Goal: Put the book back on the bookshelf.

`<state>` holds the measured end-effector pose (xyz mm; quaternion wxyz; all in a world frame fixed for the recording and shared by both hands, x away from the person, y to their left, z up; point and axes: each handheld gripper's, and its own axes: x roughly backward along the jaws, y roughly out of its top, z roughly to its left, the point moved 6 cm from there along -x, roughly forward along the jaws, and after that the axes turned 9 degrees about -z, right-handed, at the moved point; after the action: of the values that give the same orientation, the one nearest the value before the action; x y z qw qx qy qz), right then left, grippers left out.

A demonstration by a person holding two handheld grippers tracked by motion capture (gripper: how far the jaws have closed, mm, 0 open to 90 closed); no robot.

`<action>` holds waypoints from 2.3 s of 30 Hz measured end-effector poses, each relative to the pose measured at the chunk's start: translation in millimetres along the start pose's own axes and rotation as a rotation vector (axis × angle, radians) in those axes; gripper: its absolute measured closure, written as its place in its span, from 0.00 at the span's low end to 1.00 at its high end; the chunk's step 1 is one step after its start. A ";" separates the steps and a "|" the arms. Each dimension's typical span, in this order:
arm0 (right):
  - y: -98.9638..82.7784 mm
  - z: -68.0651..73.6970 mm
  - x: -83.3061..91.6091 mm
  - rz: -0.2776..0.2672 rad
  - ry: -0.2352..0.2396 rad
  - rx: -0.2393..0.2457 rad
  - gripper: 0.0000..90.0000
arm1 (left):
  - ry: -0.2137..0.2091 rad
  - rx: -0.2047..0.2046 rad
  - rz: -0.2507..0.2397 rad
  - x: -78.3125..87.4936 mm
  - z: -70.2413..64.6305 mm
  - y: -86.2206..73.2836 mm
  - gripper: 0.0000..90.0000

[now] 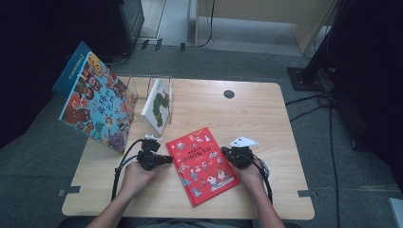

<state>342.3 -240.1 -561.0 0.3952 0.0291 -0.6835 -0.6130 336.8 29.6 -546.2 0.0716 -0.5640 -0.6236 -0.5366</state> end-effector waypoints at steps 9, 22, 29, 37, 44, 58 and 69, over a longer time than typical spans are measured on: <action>-4.8 -3.4 8.4 -0.003 -0.016 -0.039 1.00 | -0.003 0.000 -0.025 -11.9 3.1 14.0 0.99; -13.8 -1.1 23.1 -0.004 -0.049 -0.065 1.00 | -0.010 -0.008 -0.051 -25.6 3.3 28.0 0.99; -18.2 2.2 29.8 -0.005 -0.067 -0.088 1.00 | -0.005 -0.012 -0.054 -31.7 3.5 31.2 0.99; -20.3 2.5 33.6 -0.009 -0.075 -0.081 0.97 | -0.015 -0.007 -0.065 -33.5 3.6 31.9 0.99; -19.1 1.1 36.1 -0.013 -0.078 -0.095 0.89 | -0.029 0.007 -0.061 -22.6 1.0 26.1 0.98; -9.5 9.9 33.9 0.019 -0.042 -0.185 0.70 | -0.035 -0.024 -0.022 -18.5 -12.0 7.2 0.95; -5.0 4.2 30.5 0.148 0.017 -0.345 0.69 | -0.030 0.018 -0.033 -18.2 -15.9 -0.1 1.00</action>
<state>316.8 -254.0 -549.7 0.4440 -0.0840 -0.5653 -0.6901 334.9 6.3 -552.4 0.0584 -0.5610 -0.6384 -0.5237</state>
